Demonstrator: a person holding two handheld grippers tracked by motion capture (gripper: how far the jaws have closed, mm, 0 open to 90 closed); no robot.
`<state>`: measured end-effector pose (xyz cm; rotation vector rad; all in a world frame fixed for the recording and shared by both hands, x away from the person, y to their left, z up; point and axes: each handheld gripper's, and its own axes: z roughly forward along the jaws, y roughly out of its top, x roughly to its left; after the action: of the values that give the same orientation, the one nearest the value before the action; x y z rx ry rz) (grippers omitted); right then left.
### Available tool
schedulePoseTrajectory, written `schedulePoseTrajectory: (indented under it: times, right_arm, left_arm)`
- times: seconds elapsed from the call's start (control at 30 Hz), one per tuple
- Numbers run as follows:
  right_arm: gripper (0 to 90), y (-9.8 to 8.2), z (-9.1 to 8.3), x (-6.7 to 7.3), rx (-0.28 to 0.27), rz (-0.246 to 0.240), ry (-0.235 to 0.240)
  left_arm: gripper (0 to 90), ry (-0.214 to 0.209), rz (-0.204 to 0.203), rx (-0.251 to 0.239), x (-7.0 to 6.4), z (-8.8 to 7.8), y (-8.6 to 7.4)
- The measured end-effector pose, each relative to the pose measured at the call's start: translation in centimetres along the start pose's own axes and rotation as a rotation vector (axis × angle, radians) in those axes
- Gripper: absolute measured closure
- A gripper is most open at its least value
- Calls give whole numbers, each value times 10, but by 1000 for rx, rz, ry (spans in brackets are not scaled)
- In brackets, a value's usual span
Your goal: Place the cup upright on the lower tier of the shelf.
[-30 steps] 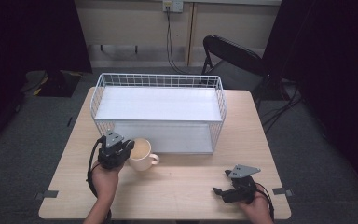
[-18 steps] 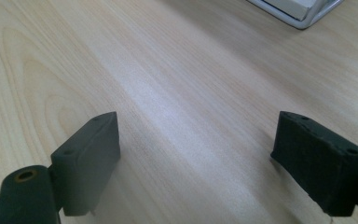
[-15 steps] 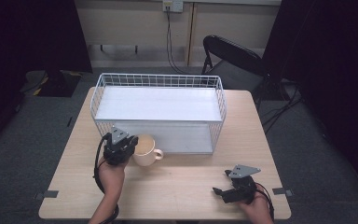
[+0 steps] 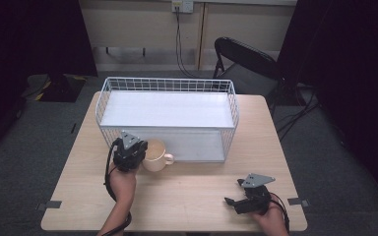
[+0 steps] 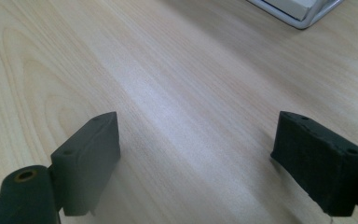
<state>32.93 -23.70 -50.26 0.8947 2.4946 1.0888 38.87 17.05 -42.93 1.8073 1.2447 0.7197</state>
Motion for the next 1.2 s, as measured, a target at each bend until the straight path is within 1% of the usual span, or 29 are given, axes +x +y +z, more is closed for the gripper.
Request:
schedulePoseTrajectory:
  times: [0.13, 0.27, 0.3, 0.37, 0.4, 0.6, 0.97, 1.0, 1.2]
  right_arm:
    - [141, 0, 0, 0, 0, 0, 0]
    - [141, 0, 0, 0, 0, 0, 0]
    - [141, 0, 0, 0, 0, 0, 0]
    - [141, 0, 0, 0, 0, 0, 0]
    - [141, 0, 0, 0, 0, 0, 0]
    - [141, 0, 0, 0, 0, 0, 0]
    - [141, 0, 0, 0, 0, 0, 0]
    - [141, 0, 0, 0, 0, 0, 0]
    - [141, 0, 0, 0, 0, 0, 0]
  left_arm:
    - [816, 7, -7, -2, -1, 1, 0]
    - [816, 21, 3, 7, 0, 3, 1]
    - [816, 23, -5, 3, -1, 4, 1]
    - [816, 31, 8, 16, 0, 4, 2]
    - [816, 35, 9, 15, 0, 5, 2]
    - [815, 42, -7, 13, 1, 7, 3]
    - [814, 64, -17, 14, 2, 9, 3]
    - [814, 66, -13, 17, 3, 9, 3]
    - [813, 66, -22, 11, 3, 10, 3]
